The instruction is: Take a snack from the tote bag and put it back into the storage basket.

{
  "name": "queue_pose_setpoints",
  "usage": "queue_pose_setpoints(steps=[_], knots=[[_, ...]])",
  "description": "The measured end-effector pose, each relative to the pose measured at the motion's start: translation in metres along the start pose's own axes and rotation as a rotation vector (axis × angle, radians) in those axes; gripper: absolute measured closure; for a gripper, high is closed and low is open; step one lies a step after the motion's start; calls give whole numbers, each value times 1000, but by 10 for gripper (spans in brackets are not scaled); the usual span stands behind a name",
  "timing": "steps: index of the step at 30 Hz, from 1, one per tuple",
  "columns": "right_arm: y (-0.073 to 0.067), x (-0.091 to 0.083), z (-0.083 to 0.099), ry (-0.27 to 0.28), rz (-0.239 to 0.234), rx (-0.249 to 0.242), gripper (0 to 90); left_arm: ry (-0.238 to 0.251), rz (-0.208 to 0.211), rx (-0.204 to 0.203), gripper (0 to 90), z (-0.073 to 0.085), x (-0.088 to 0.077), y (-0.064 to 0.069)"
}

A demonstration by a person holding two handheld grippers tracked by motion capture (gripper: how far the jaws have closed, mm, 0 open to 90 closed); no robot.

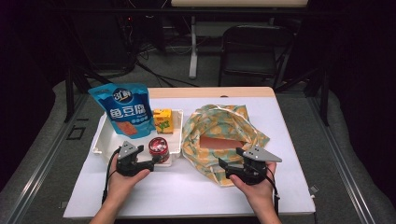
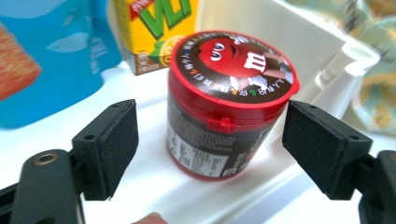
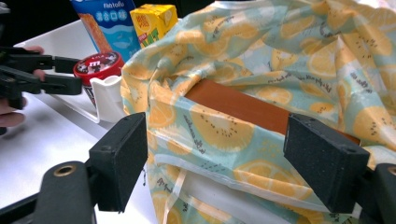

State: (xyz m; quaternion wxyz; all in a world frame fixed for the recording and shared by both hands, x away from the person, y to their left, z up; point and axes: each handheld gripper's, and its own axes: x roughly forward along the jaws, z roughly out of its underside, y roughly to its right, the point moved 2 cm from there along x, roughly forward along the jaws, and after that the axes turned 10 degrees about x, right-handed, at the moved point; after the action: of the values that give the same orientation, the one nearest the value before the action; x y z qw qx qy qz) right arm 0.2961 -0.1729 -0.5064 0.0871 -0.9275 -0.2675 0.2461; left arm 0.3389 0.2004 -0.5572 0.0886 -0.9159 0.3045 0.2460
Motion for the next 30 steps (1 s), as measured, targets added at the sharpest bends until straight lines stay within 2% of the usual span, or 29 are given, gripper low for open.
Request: queue_pose_setpoints(steps=[3,4,5,7,9,10,14,16,19,21,26,30], knots=[[0,0,1,-10,1,-5,213,-8,-2,-31,333,6,-6,1],[-1,0,1,-7,4,-6,214,-30,-25,-24,383,9,-9,0],[0,0,1,-4,0,-6,214,-31,-40,-30,478,10,-11,0],[1,-1,1,0,7,0,214,-22,-28,-55,609,12,-13,-1],[3,-1,1,0,14,7,215,-33,39,-81,811,12,-15,-2],[4,-1,2,2,14,9,216,-33,47,-81,890,11,-15,0],[5,-1,3,-2,20,8,217,-29,75,-6,900,6,-15,10],[4,-1,4,-4,20,11,218,-19,73,1,900,3,-16,13],[2,0,6,-14,19,1,219,1,46,-36,900,1,-13,11],[1,1,7,-17,16,1,219,0,47,-57,900,0,-12,7],[-2,1,6,-14,23,-17,219,-10,20,-75,900,-3,-6,0],[-1,2,7,-11,30,-20,221,-12,2,-110,900,-5,1,-6]])
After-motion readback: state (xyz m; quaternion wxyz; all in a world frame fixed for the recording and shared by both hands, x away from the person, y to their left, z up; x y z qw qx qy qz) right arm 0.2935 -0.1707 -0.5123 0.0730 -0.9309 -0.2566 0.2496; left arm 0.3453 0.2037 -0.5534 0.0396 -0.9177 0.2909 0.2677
